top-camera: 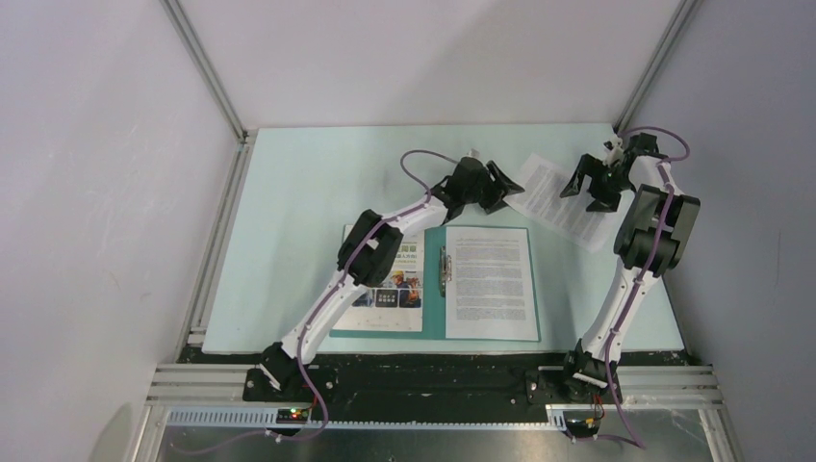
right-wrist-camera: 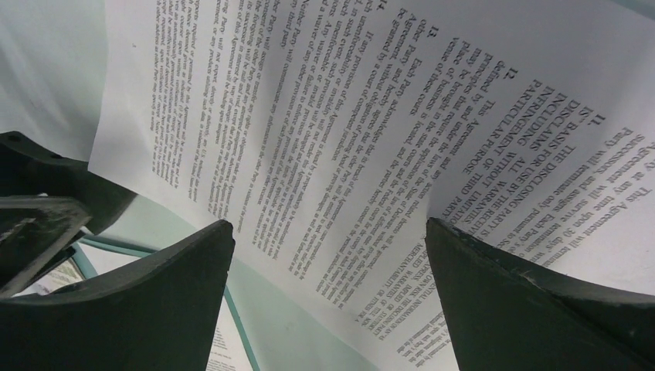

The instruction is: Put the files into the folder

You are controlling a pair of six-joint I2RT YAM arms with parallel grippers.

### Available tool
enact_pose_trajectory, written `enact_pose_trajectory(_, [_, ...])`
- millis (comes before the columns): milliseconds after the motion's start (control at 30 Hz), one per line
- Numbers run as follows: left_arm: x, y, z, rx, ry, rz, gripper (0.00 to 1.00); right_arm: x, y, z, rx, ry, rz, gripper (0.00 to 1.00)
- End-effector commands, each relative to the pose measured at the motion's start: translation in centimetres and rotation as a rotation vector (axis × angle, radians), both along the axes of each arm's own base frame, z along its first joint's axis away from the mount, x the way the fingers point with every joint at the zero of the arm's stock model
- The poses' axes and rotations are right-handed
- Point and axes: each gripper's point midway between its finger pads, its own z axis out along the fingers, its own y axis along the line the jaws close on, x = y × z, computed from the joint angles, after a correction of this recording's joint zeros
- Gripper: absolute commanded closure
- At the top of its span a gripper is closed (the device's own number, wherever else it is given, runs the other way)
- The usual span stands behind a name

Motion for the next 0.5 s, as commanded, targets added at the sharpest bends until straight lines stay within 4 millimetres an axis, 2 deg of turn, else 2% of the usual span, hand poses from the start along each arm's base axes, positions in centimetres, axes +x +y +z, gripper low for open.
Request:
enact_pose_trajectory(0, [0.5,-0.7,0.0,-0.018,-0.009,0.036,0.41,-1.6,1.6,-0.2,0.052,0.052,0.003,0.01])
enact_pose_trajectory(100, [1.5,-0.1,0.2,0.003,-0.012,0.099,0.52,-1.7,1.8,-0.3,0.051,0.056,0.004,0.00])
enact_pose_trajectory(200, [2.9,1.2,0.0,0.040,0.005,0.208,0.75,-1.8,1.8,-0.2,0.049,0.058,0.003,0.01])
enact_pose_trajectory(233, [3.4,1.5,0.3,0.042,0.000,0.238,0.79,-1.9,1.8,-0.2,0.049,0.058,0.003,0.01])
enact_pose_trajectory(267, [3.5,1.8,0.0,0.057,0.019,0.251,0.87,-1.9,1.8,-0.2,0.048,0.057,0.003,0.01])
enact_pose_trajectory(333, [3.5,2.0,0.0,0.064,0.025,0.260,0.96,-1.9,1.8,-0.1,0.047,0.055,0.004,0.01])
enact_pose_trajectory(433, [3.4,2.3,0.9,0.050,0.025,0.251,1.00,-1.8,1.8,0.6,0.046,0.038,0.004,0.00])
enact_pose_trajectory(467, [3.6,2.9,1.4,0.041,0.021,0.254,1.00,-1.7,1.9,1.6,0.056,0.022,0.000,0.01])
